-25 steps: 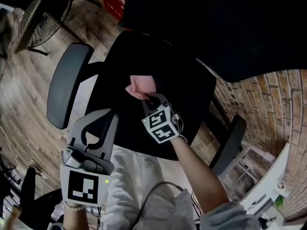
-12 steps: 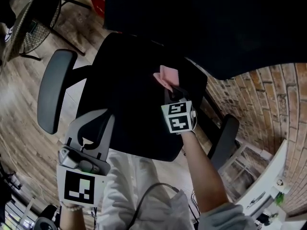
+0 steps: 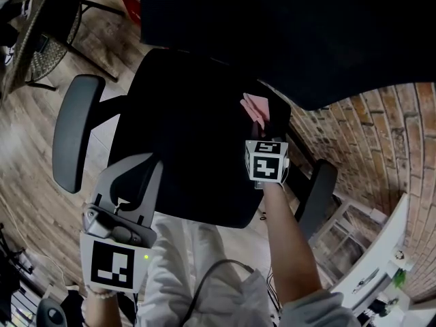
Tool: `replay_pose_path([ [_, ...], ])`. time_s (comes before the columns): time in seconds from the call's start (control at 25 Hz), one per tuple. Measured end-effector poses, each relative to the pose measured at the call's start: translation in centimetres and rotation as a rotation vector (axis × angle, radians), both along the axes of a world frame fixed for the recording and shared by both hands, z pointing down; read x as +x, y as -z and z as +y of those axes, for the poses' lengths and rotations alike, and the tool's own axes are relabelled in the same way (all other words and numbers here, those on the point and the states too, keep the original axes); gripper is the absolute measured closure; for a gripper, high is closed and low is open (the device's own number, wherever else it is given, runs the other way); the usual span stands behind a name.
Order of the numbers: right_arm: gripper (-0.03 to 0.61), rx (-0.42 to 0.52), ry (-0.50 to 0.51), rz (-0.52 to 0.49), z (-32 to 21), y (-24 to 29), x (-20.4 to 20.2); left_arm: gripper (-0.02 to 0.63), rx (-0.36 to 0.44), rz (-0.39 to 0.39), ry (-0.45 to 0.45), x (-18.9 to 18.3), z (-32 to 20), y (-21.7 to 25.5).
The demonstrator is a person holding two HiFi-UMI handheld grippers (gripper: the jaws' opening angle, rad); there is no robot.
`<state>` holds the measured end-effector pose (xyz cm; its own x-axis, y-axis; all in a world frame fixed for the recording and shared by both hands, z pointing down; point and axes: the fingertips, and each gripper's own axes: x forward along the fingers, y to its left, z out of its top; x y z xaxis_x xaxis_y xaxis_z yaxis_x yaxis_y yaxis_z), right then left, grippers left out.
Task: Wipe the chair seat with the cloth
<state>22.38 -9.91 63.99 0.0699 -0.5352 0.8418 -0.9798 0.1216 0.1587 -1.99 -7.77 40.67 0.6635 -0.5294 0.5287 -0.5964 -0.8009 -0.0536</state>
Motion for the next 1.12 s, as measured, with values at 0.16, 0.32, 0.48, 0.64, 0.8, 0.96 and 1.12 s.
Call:
replay_pose_path([
  [0.16, 0.523, -0.012, 0.026, -0.015, 0.6, -0.3, -1.0, 0.595, 0.000, -0.004, 0.000, -0.6, -0.1, -0.1],
  [0.32, 0.523, -0.035, 0.066, -0.030, 1.6, -0.8, -3.1, 0.595, -0.007, 0.001, 0.009, -1.2, 0.1, -0.5],
  [0.48, 0.523, -0.048, 0.108, -0.060, 3.0, -1.1, -5.8, 0.595, -0.016, 0.009, 0.015, -1.7, 0.5, -0.6],
  [0.64, 0.523, -0.054, 0.155, -0.097, 4.4, -1.2, -9.1, 0.595, -0.008, 0.008, 0.011, -2.5, 1.1, -0.6],
  [0.8, 0.523, -0.065, 0.242, -0.126, 5.8, -1.2, -13.1, 0.595, -0.012, 0.006, 0.025, -3.7, 1.8, -0.4],
  [0.96, 0.523, -0.073, 0.345, -0.153, 7.0, -1.0, -17.6, 0.595, -0.016, -0.003, 0.042, -5.3, 2.4, -0.3],
  [1.12, 0.523, -0.090, 0.449, -0.191, 8.7, -0.7, -22.6, 0.595, -0.021, -0.008, 0.067, -6.9, 2.7, -0.3],
])
